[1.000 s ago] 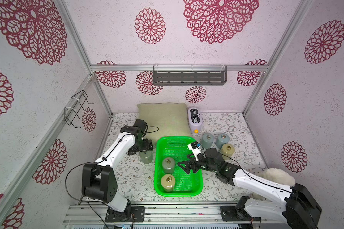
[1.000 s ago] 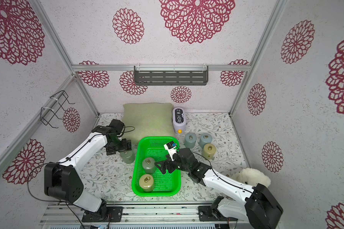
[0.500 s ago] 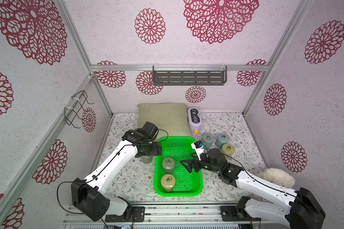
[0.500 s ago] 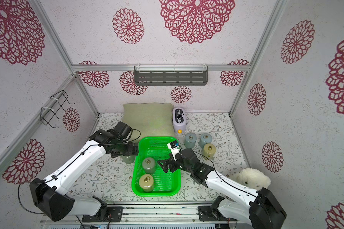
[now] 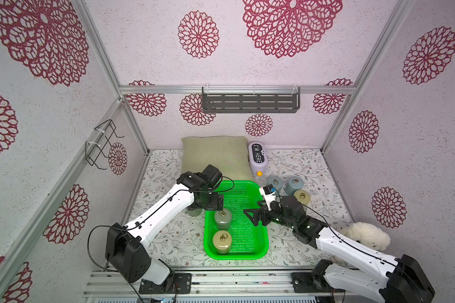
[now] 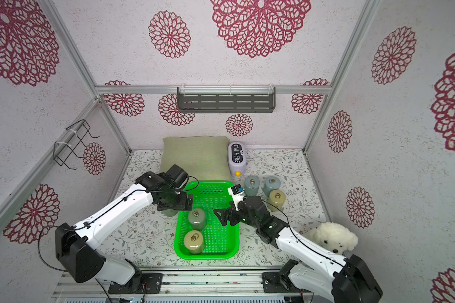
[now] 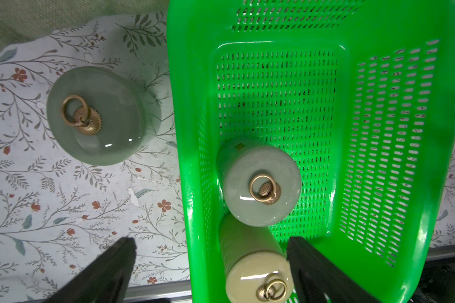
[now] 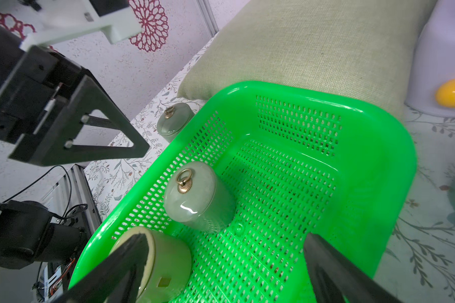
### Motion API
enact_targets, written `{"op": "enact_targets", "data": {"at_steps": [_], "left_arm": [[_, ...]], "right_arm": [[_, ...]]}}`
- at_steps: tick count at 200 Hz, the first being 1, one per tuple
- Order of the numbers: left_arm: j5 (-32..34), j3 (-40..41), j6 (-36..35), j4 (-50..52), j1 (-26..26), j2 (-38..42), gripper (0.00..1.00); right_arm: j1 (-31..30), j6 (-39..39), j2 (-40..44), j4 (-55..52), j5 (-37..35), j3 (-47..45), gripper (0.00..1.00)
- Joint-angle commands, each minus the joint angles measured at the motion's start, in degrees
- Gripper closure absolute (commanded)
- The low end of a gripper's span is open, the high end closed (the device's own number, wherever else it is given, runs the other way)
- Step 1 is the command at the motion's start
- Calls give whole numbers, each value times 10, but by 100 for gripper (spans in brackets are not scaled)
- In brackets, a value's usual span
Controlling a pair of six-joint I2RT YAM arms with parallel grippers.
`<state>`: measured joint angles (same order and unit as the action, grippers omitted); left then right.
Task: Take the tea canister out of the basket
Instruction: Pick up the tea canister from the basket.
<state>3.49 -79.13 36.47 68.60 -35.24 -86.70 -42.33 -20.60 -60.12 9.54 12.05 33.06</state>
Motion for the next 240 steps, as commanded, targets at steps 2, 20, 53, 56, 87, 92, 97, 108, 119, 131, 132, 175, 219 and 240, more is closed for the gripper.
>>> {"op": "enact_targets", "data": {"at_steps": [2,20,53,56,87,92,97,108,119,131,132,175,219,240], "left_arm": [[-2,-8,-1,14,-11,-14,3],[-3,0,-3,13,-14,-25,3],[-17,-1,-3,-4,-25,-50,3],[-18,-3,-5,-5,-26,-53,3],[-20,-20,-8,-7,-42,-83,3],[-20,-21,-9,-7,-43,-88,3],[-21,-22,-9,-9,-45,-94,3],[-23,-23,-11,-11,-46,-105,3],[-24,-22,-13,-13,-47,-115,3],[-29,-21,-14,-19,-47,-126,3],[-30,-21,-14,-19,-47,-127,3],[-41,-29,-19,-31,-55,-165,3],[-42,-30,-28,-38,-56,-194,3],[-42,-29,-28,-38,-55,-203,2]], "right_arm": [[7,-4,14,12,19,-3,1],[8,-3,15,12,23,-4,1],[10,-3,15,11,31,-4,1],[10,-2,15,11,31,-4,1],[12,-2,12,11,37,-3,1],[12,-2,12,11,39,-3,1],[12,-2,12,10,40,-3,1],[12,-1,13,8,41,-2,1],[13,0,13,7,40,-2,1],[14,0,13,7,40,-2,1],[14,0,13,7,40,-2,1],[16,0,12,7,43,-2,1],[18,-1,11,7,45,-3,1],[18,-2,11,9,46,-3,1]]}}
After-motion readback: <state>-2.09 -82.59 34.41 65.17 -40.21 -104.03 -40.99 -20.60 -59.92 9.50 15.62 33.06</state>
